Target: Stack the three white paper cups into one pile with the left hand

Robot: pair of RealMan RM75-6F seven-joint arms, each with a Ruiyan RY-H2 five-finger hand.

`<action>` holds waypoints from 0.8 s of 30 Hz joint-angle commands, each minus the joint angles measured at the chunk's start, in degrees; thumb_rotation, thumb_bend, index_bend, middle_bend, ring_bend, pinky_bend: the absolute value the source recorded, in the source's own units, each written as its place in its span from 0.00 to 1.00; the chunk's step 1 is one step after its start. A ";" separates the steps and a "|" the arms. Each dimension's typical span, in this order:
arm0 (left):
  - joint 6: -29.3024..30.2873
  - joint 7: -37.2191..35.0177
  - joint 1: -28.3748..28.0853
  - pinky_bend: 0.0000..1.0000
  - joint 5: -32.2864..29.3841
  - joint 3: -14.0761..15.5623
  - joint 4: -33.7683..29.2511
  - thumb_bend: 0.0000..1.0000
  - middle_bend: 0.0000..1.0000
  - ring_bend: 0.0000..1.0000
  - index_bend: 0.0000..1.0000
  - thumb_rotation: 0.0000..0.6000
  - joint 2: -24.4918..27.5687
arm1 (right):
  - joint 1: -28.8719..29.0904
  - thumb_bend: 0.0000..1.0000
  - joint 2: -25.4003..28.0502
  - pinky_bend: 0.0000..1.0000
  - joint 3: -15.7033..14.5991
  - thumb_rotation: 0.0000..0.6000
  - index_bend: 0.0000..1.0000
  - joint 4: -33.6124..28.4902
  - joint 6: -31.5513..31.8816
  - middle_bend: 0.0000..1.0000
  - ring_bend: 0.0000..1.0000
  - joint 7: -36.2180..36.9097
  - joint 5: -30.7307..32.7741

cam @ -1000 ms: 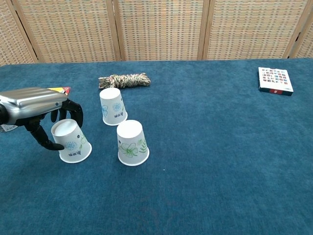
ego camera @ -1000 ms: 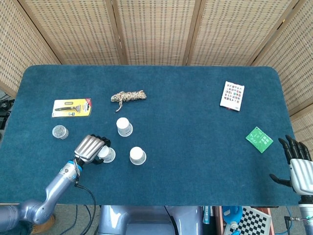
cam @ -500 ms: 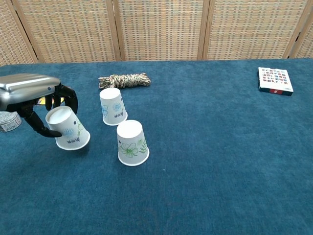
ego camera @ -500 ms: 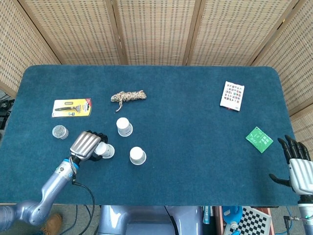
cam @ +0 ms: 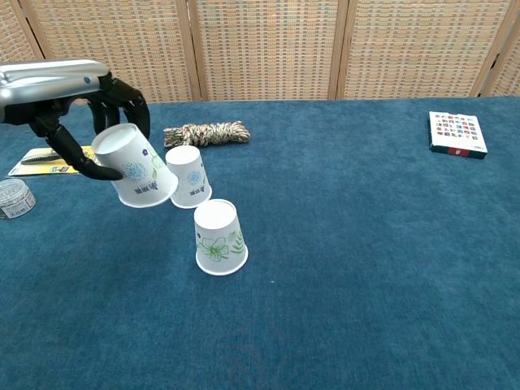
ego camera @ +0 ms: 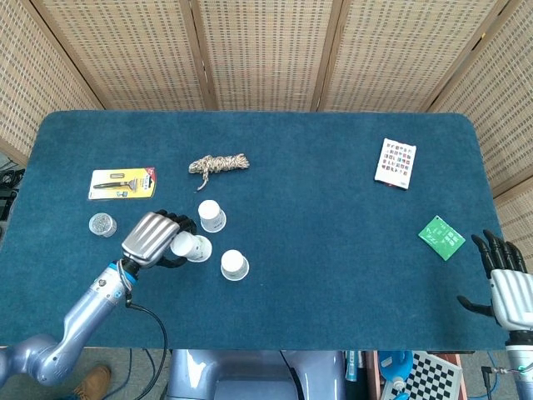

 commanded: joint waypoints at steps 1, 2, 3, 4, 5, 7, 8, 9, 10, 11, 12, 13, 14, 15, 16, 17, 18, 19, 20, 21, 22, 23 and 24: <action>-2.90 -1.94 -2.27 0.41 1.96 0.29 0.82 0.22 0.45 0.45 0.43 1.00 -1.09 | 0.06 0.00 -0.13 0.00 0.07 1.00 0.00 0.11 -0.12 0.00 0.00 -0.24 0.26; -3.34 -2.36 -2.64 0.41 2.17 0.31 1.07 0.22 0.45 0.45 0.43 1.00 -1.49 | 0.07 0.00 -0.18 0.00 0.11 1.00 0.00 0.15 -0.15 0.00 0.00 -0.34 0.38; -3.49 -2.55 -2.83 0.41 2.26 0.32 1.24 0.22 0.45 0.45 0.43 1.00 -1.68 | 0.07 0.00 -0.21 0.00 0.13 1.00 0.00 0.17 -0.16 0.00 0.00 -0.38 0.43; -3.79 -2.75 -3.17 0.41 2.46 0.34 1.43 0.22 0.45 0.45 0.43 1.00 -2.06 | 0.08 0.00 -0.24 0.00 0.16 1.00 0.00 0.21 -0.18 0.00 0.00 -0.44 0.53; -4.24 -2.89 -3.74 0.41 2.87 0.31 1.46 0.22 0.45 0.45 0.43 1.00 -2.74 | 0.10 0.00 -0.27 0.00 0.21 1.00 0.00 0.29 -0.26 0.00 0.00 -0.49 0.72; -4.33 -2.81 -4.33 0.41 3.15 0.26 1.83 0.22 0.45 0.45 0.43 1.00 -3.62 | 0.13 0.00 -0.32 0.00 0.34 1.00 0.00 0.38 -0.34 0.00 0.00 -0.55 1.00; -4.24 -2.66 -4.51 0.41 3.21 0.28 1.94 0.22 0.45 0.45 0.43 1.00 -3.92 | 0.14 0.00 -0.33 0.00 0.38 1.00 0.00 0.40 -0.36 0.00 0.00 -0.56 1.11; -4.14 -2.41 -4.71 0.41 3.26 0.29 2.01 0.22 0.45 0.45 0.43 1.00 -4.20 | 0.14 0.00 -0.33 0.00 0.42 1.00 0.00 0.43 -0.39 0.00 0.00 -0.53 1.21; -4.02 -1.81 -4.97 0.41 3.15 0.34 2.08 0.22 0.45 0.45 0.43 1.00 -4.52 | 0.14 0.00 -0.31 0.00 0.46 1.00 0.00 0.47 -0.42 0.00 0.00 -0.48 1.32; -3.94 -0.86 -5.27 0.41 2.77 0.41 2.20 0.22 0.45 0.45 0.43 1.00 -4.85 | 0.15 0.00 -0.30 0.00 0.50 1.00 0.00 0.53 -0.45 0.00 0.00 -0.43 1.41; -3.83 -0.27 -5.43 0.41 2.38 0.44 2.21 0.22 0.45 0.45 0.43 1.00 -5.08 | 0.14 0.00 -0.28 0.00 0.51 1.00 0.00 0.55 -0.47 0.00 0.00 -0.35 1.44; -3.68 0.23 -5.57 0.41 1.99 0.45 2.22 0.22 0.45 0.45 0.43 1.00 -5.33 | 0.13 0.00 -0.26 0.00 0.51 1.00 0.00 0.58 -0.48 0.00 0.00 -0.28 1.45; -3.52 0.70 -5.69 0.41 1.62 0.45 2.25 0.22 0.45 0.45 0.43 1.00 -5.55 | 0.13 0.00 -0.25 0.00 0.51 1.00 0.00 0.60 -0.49 0.00 0.00 -0.23 1.45; -3.41 1.04 -5.80 0.40 1.36 0.44 2.32 0.22 0.45 0.45 0.43 1.00 -5.72 | 0.12 0.00 -0.24 0.00 0.50 1.00 0.00 0.62 -0.50 0.00 0.00 -0.20 1.45; -3.13 1.82 -6.03 0.40 0.83 0.38 2.57 0.22 0.45 0.45 0.43 1.00 -6.10 | 0.12 0.00 -0.24 0.00 0.50 1.00 0.00 0.66 -0.54 0.00 0.00 -0.12 1.48; -2.93 2.69 -6.29 0.40 0.18 0.34 2.88 0.22 0.45 0.45 0.43 1.00 -6.56 | 0.12 0.00 -0.22 0.00 0.49 1.00 0.00 0.65 -0.56 0.00 0.00 -0.02 1.46; -2.84 3.15 -6.47 0.40 -0.40 0.29 2.99 0.22 0.45 0.45 0.43 1.00 -6.87 | 0.13 0.00 -0.20 0.00 0.49 1.00 0.00 0.65 -0.58 0.00 0.00 0.04 1.43; -2.78 3.60 -6.67 0.40 -1.02 0.23 3.09 0.22 0.45 0.45 0.43 1.00 -7.17 | 0.13 0.00 -0.18 0.00 0.49 1.00 0.00 0.64 -0.57 0.00 0.00 0.08 1.40; -2.65 4.17 -6.92 0.40 -1.68 0.16 3.20 0.22 0.45 0.44 0.43 1.00 -7.52 | 0.12 0.00 -0.14 0.00 0.48 1.00 0.00 0.60 -0.54 0.00 0.00 0.11 1.35; -2.56 4.49 -7.13 0.40 -2.10 0.10 3.36 0.22 0.45 0.44 0.43 1.00 -7.87 | 0.11 0.00 -0.12 0.00 0.47 1.00 0.00 0.55 -0.53 0.00 0.00 0.14 1.31; -2.60 4.69 -7.34 0.40 -2.53 0.08 3.48 0.22 0.45 0.43 0.43 1.00 -8.18 | 0.11 0.00 -0.09 0.00 0.48 1.00 0.00 0.54 -0.53 0.00 0.00 0.17 1.33; -2.73 4.92 -7.64 0.40 -3.09 0.04 3.65 0.22 0.45 0.43 0.43 1.00 -8.53 | 0.10 0.00 -0.08 0.00 0.50 1.00 0.00 0.57 -0.55 0.00 0.00 0.22 1.40; -2.88 5.18 -7.93 0.40 -3.47 0.04 3.91 0.22 0.44 0.42 0.43 1.00 -8.81 | 0.10 0.00 -0.07 0.00 0.51 1.00 0.00 0.62 -0.59 0.00 0.00 0.25 1.46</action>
